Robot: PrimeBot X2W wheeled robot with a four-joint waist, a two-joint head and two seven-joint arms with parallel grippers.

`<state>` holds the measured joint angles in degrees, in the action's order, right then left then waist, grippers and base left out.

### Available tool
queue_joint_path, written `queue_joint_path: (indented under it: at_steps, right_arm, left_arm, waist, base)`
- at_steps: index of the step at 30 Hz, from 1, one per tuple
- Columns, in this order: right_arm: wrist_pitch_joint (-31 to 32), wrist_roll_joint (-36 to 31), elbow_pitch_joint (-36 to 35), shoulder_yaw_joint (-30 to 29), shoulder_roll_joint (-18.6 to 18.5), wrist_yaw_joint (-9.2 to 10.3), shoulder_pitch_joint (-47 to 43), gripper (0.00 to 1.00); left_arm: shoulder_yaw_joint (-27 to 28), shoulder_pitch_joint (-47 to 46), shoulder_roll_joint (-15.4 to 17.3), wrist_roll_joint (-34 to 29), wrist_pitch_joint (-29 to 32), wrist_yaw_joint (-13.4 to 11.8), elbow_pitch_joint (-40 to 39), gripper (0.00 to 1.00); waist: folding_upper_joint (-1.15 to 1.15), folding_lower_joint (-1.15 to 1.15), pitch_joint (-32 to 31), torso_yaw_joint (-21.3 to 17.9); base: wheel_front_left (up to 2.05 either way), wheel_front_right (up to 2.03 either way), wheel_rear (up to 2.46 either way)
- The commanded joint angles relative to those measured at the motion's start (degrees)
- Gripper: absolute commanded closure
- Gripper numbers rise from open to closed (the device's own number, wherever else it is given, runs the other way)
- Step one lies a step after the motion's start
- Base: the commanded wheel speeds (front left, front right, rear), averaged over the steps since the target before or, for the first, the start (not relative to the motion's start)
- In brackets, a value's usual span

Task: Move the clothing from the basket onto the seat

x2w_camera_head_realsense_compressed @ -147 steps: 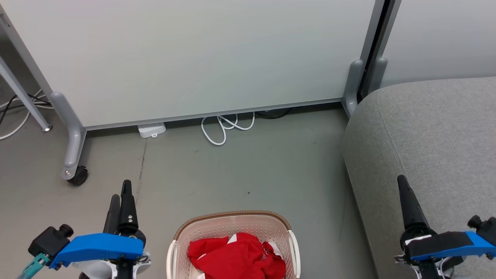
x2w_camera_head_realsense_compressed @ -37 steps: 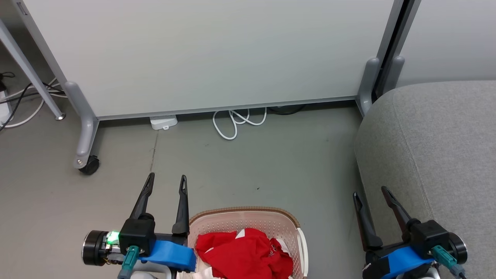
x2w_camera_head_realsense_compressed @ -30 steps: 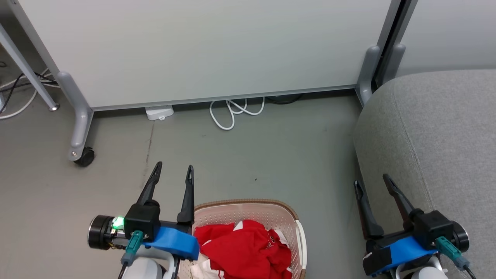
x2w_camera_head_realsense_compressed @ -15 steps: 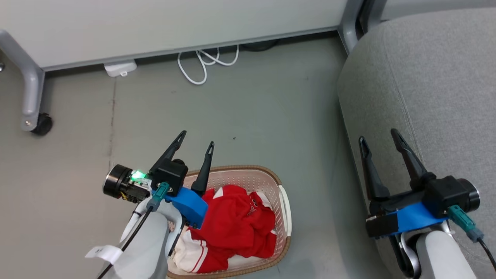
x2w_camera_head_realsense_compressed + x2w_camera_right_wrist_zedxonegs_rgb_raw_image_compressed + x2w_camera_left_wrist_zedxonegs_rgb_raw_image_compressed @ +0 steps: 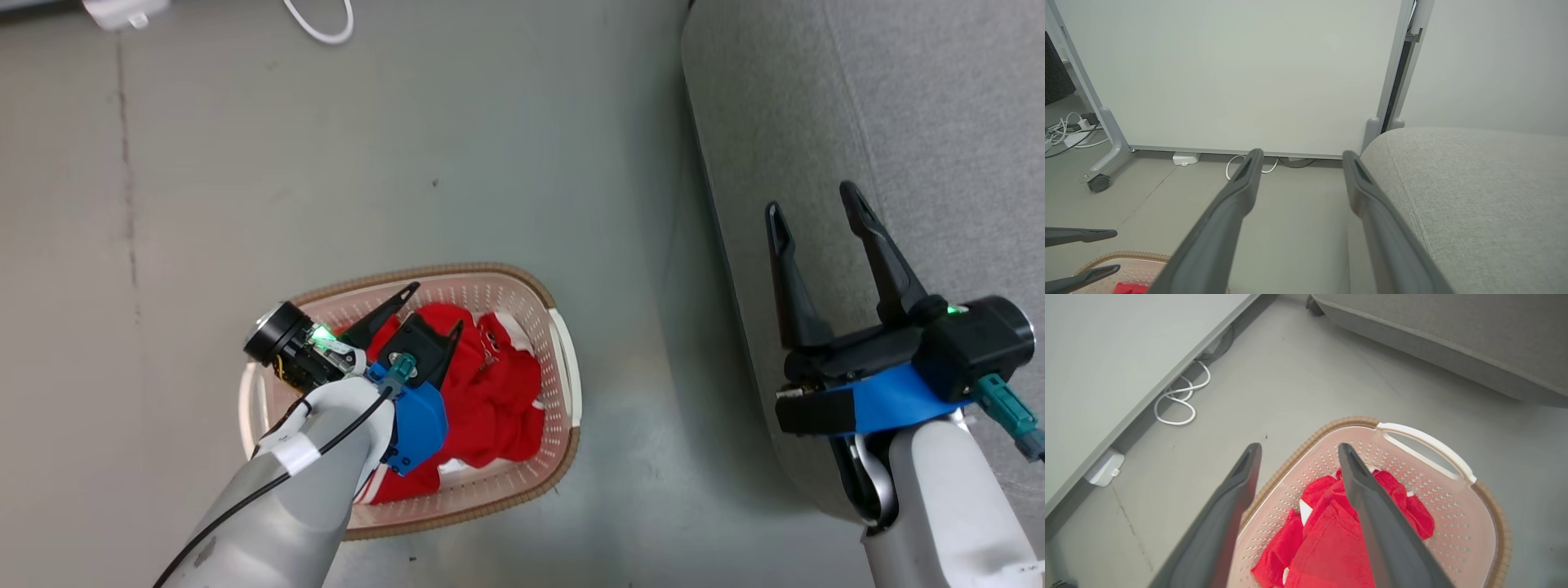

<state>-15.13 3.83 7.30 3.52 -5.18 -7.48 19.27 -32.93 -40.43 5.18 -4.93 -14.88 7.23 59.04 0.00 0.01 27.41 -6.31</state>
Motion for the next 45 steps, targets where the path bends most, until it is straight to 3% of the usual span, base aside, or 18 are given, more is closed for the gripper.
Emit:
queue_joint_path:
  at_steps: [1,12,25,37,38,39,45]
  right_arm:
    - [-0.04,0.40,-0.50,0.33,-0.32,-0.03,1.43,0.00]
    - [-0.04,1.25,-2.55,2.29,-0.84,-0.03,7.61,0.00]
    - [-0.04,1.84,-4.20,1.97,-0.51,-0.03,10.09,0.00]
    - [-0.04,2.29,-6.01,1.62,-0.76,-0.03,11.06,0.00]
    - [-0.04,2.35,-6.12,1.50,-0.78,-0.03,10.98,0.00]
    - [-0.04,2.39,-6.21,1.37,-0.83,-0.03,10.93,0.00]
    - [-0.04,2.09,-6.50,1.04,-1.31,-0.03,10.98,0.00]
  left_arm:
    - [-1.12,-1.81,-0.06,0.05,0.16,0.20,1.55,0.00]
    - [-14.86,-10.15,-0.64,4.13,4.60,0.18,13.00,0.00]
    - [-28.38,-13.16,2.68,14.52,11.30,0.19,14.35,0.00]
    - [-35.69,-16.41,4.62,22.27,14.76,0.20,13.48,0.00]
    - [-36.17,-16.32,4.39,22.64,14.94,0.20,13.37,0.31]
    - [-36.77,-16.46,4.22,22.85,14.92,0.20,13.11,1.00]
    - [-38.87,-16.77,3.73,24.49,13.44,0.20,12.11,1.00]
  waist:
    - [0.00,-0.01,2.90,-1.03]
    - [0.00,-0.01,12.55,-3.84]
    - [0.00,-0.01,20.13,-6.49]
    - [0.00,-0.01,25.74,-7.54]
    - [0.00,-0.01,25.87,-7.49]
    - [0.00,-0.01,25.98,-7.41]
    - [0.00,-0.01,25.55,-6.48]
  base:
    - [0.00,0.00,0.00]
    - [0.00,0.00,0.00]
    - [0.00,0.00,0.00]
    - [0.00,0.00,0.00]
    - [0.00,0.00,0.00]
    - [0.00,0.00,0.00]
    - [0.00,0.00,0.00]
